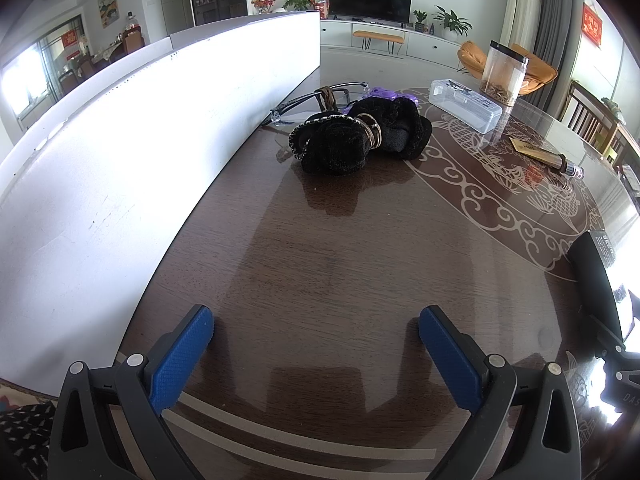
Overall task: Organize objects
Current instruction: 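Hold the black soap box just above the table with the right gripper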
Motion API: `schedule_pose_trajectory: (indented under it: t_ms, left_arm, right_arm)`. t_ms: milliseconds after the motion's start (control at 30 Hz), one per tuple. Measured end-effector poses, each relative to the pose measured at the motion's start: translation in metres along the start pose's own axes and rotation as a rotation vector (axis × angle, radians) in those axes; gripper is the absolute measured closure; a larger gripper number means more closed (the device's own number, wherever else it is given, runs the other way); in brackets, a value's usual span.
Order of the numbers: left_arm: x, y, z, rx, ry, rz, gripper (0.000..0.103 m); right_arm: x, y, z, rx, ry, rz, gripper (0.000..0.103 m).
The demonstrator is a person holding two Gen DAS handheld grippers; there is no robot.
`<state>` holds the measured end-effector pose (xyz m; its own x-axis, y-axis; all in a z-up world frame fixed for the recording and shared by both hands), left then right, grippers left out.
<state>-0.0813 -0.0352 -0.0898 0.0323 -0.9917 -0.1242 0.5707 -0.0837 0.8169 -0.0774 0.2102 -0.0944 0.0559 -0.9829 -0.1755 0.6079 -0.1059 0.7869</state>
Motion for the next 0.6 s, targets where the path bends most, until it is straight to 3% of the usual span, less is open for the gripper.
schedule_pose_trajectory:
  t_ms: [600]
  left_arm:
    - [-0.0002,0.0003,-0.0004,0.000,0.000,0.000,0.000]
  right_arm:
    - [0.0012,0.0010,-0.0010,-0.001,0.001,-0.001,0.000]
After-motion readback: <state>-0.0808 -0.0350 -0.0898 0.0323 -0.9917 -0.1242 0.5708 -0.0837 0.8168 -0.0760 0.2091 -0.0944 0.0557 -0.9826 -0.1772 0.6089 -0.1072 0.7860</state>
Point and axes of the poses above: each gripper's, at about its wrist camera, not at the fingertips, and y roughly against the way its jaws point, x to its left, z to its top, the point moved 7 cm from there along -y, roughly the way its jaws point, and after that the axes turned 9 degrees about -z, right-handed, at the moved point
